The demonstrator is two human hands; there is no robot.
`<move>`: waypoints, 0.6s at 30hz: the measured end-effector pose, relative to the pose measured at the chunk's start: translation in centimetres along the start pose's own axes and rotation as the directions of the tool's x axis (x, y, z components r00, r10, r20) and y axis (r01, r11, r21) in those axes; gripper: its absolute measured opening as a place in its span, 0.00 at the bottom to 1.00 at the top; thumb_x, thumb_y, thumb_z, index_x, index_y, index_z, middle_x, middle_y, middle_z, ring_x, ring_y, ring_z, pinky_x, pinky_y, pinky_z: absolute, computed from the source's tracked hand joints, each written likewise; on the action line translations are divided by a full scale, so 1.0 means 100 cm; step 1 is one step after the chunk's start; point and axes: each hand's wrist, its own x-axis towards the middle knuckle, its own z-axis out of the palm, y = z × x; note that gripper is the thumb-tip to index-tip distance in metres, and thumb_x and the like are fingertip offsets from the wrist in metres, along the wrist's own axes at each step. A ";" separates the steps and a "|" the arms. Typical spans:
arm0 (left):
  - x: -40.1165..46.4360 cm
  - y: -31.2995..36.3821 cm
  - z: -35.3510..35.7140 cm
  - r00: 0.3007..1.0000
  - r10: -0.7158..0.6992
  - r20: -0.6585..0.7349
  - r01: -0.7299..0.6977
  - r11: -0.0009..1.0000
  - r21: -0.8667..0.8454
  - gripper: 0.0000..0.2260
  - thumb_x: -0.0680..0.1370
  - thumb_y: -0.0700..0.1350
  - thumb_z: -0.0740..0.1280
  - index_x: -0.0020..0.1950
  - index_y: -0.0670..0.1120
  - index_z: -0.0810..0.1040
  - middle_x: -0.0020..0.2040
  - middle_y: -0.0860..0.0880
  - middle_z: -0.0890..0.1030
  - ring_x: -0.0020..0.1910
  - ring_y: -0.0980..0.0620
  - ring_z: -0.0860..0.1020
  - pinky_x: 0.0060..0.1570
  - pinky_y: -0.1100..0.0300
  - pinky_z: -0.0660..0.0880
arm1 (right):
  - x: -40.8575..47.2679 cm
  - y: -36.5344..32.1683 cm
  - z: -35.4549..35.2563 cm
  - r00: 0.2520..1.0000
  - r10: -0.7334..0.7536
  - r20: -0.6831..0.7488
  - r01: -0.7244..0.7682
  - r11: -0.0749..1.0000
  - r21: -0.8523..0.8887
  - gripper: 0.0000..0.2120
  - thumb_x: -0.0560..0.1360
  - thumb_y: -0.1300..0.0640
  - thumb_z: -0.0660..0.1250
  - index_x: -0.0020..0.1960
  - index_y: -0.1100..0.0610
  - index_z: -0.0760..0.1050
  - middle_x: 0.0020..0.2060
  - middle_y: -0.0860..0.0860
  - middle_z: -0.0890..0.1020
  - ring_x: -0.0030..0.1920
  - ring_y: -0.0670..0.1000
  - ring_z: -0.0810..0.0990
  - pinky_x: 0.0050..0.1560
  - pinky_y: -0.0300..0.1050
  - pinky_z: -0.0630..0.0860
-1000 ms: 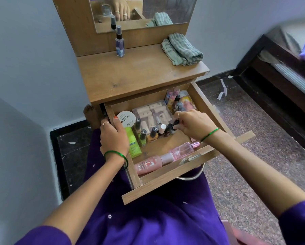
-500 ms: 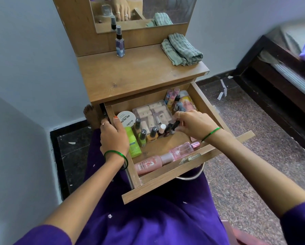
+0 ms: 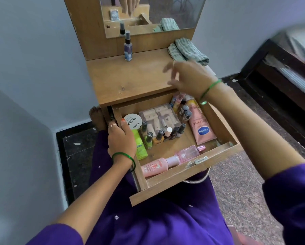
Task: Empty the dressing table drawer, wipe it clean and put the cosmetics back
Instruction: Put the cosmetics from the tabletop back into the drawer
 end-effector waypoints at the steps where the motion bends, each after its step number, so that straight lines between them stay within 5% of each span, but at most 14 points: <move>1: 0.000 0.000 0.000 1.000 0.007 -0.002 -0.007 1.000 0.002 0.17 0.82 0.54 0.51 0.58 0.43 0.70 0.57 0.43 0.77 0.54 0.40 0.76 0.43 0.52 0.65 | 0.014 -0.005 -0.004 0.999 -0.019 -0.035 0.019 1.000 -0.004 0.13 0.75 0.53 0.65 0.60 0.50 0.72 0.53 0.48 0.80 0.45 0.46 0.76 0.55 0.50 0.75; 8: -0.004 0.006 0.001 0.999 0.032 -0.005 -0.031 0.998 0.056 0.17 0.82 0.53 0.50 0.56 0.42 0.70 0.57 0.43 0.76 0.53 0.40 0.76 0.40 0.53 0.64 | 0.102 -0.046 -0.020 0.984 -0.127 -0.129 0.115 0.989 -0.096 0.24 0.74 0.58 0.64 0.70 0.50 0.65 0.64 0.53 0.73 0.63 0.54 0.73 0.62 0.52 0.72; 15: -0.005 0.004 0.007 0.999 0.036 -0.007 -0.035 0.998 0.048 0.19 0.82 0.54 0.49 0.58 0.43 0.71 0.58 0.44 0.76 0.54 0.41 0.77 0.40 0.54 0.64 | 0.131 -0.059 -0.010 0.991 -0.125 -0.044 0.108 0.951 -0.288 0.15 0.75 0.66 0.60 0.61 0.60 0.74 0.59 0.58 0.75 0.59 0.59 0.74 0.52 0.52 0.72; 18: -0.003 0.003 0.004 0.999 0.041 -0.007 -0.041 0.998 0.046 0.18 0.82 0.54 0.50 0.57 0.42 0.71 0.57 0.44 0.77 0.54 0.41 0.77 0.39 0.53 0.65 | 0.133 -0.064 -0.010 0.992 -0.108 -0.058 0.092 0.968 -0.235 0.13 0.73 0.69 0.60 0.53 0.61 0.79 0.46 0.56 0.78 0.50 0.58 0.77 0.48 0.47 0.74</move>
